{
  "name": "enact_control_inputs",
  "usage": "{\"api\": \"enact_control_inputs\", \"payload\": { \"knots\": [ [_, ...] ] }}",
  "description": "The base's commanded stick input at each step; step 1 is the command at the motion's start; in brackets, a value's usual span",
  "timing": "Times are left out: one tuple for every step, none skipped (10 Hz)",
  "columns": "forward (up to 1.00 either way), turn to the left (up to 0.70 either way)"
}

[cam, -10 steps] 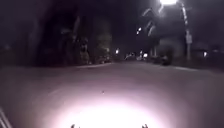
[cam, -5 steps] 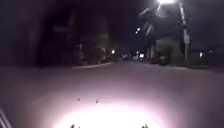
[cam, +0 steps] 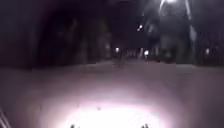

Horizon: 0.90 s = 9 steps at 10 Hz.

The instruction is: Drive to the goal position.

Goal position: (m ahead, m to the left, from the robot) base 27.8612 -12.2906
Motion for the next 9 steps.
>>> {"api": "enact_control_inputs", "payload": {
  "knots": [
    [0.85, 0.0],
    [0.85, 0.0],
    [0.85, 0.0],
    [0.85, 0.0],
    [0.85, 0.0],
    [0.85, 0.0],
    [0.85, 0.0],
    [0.85, 0.0],
    [0.85, 0.0]
  ]
}}
